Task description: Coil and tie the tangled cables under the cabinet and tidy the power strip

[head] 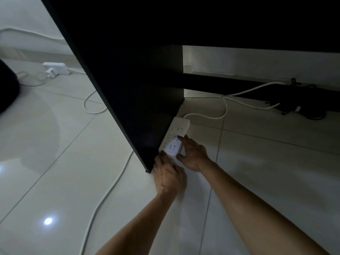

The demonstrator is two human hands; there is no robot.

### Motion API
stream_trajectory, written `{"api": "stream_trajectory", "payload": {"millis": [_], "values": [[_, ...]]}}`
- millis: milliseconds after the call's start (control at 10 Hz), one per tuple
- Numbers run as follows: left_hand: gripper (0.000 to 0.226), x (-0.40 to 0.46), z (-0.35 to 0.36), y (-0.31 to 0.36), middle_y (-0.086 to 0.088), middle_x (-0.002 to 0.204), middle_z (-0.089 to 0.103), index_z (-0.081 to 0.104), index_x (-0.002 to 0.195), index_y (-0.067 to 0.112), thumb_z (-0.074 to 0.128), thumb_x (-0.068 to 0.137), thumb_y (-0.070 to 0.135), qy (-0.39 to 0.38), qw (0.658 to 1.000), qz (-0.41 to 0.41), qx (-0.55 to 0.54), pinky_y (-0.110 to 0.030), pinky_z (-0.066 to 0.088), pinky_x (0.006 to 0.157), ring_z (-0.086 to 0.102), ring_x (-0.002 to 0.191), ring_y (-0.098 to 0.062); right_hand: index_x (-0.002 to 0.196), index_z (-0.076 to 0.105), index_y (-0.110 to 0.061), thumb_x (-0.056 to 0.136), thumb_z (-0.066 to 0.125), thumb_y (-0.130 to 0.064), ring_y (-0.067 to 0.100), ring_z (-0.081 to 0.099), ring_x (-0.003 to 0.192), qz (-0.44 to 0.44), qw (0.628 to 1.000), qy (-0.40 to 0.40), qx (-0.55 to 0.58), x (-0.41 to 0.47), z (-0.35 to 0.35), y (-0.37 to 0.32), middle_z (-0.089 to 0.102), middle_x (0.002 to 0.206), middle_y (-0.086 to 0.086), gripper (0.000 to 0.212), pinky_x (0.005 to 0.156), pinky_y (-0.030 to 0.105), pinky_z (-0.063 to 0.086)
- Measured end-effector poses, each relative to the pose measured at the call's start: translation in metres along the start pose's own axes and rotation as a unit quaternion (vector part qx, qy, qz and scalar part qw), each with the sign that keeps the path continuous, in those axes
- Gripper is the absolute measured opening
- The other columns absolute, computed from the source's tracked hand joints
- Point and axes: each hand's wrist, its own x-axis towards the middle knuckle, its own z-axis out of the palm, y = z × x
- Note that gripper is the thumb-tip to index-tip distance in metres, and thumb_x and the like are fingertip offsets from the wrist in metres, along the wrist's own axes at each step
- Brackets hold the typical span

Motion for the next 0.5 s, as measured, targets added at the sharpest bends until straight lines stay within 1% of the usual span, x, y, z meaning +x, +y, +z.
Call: {"api": "stream_trajectory", "payload": {"millis": [100, 200, 300, 400, 500], "values": [[0.068, 0.001, 0.002, 0.007, -0.013, 0.147, 0.031, 0.015, 0.153, 0.012, 0.045, 0.095, 0.032, -0.007, 1.000, -0.024, 0.015, -0.043, 0.030, 0.115, 0.034, 0.135, -0.030, 0.158, 0.008, -0.032, 0.096, 0.057, -0.037, 0.020, 0.015, 0.151, 0.000, 1.000, -0.005, 0.002, 0.000, -0.003, -0.003, 0.010, 0.167, -0.001, 0.079, 0.118, 0.045, 0.019], [0.060, 0.001, 0.004, 0.009, -0.010, 0.137, 0.040, 0.028, 0.145, 0.014, 0.049, 0.091, 0.031, 0.014, 0.999, -0.036, -0.011, -0.044, 0.035, 0.110, 0.042, 0.127, -0.030, 0.158, 0.005, -0.032, 0.097, 0.055, -0.039, 0.021, 0.013, 0.152, -0.002, 1.000, -0.029, -0.010, -0.001, -0.010, -0.001, 0.006, 0.168, -0.001, 0.079, 0.119, 0.044, 0.017], [0.047, 0.001, 0.005, 0.010, -0.007, 0.121, 0.045, 0.040, 0.128, 0.017, 0.055, 0.085, 0.030, 0.041, 0.999, -0.028, 0.005, -0.040, 0.042, 0.097, 0.049, 0.111, -0.027, 0.158, 0.006, -0.033, 0.097, 0.057, -0.040, 0.021, 0.013, 0.152, -0.005, 0.998, -0.036, 0.047, -0.006, -0.017, 0.005, 0.006, 0.167, -0.002, 0.080, 0.121, 0.040, 0.014], [0.034, 0.001, 0.005, 0.017, -0.004, 0.118, 0.045, 0.045, 0.119, 0.020, 0.052, 0.088, 0.032, 0.052, 0.996, 0.062, 0.045, -0.033, 0.036, 0.091, 0.045, 0.107, -0.023, 0.158, 0.009, -0.033, 0.096, 0.055, -0.048, 0.023, 0.019, 0.151, 0.035, 0.993, 0.007, 0.115, -0.016, -0.026, 0.027, 0.014, 0.166, -0.001, 0.079, 0.121, 0.040, 0.020], [0.041, 0.006, 0.003, 0.033, -0.004, 0.128, 0.049, 0.047, 0.128, 0.022, 0.046, 0.091, 0.039, -0.037, 0.966, 0.218, 0.133, -0.036, 0.034, 0.097, 0.045, 0.117, -0.025, 0.158, 0.010, -0.032, 0.097, 0.047, -0.056, 0.026, 0.024, 0.149, 0.110, 0.989, 0.054, 0.081, -0.038, -0.043, 0.062, 0.018, 0.166, 0.001, 0.076, 0.119, 0.043, 0.025]]}}
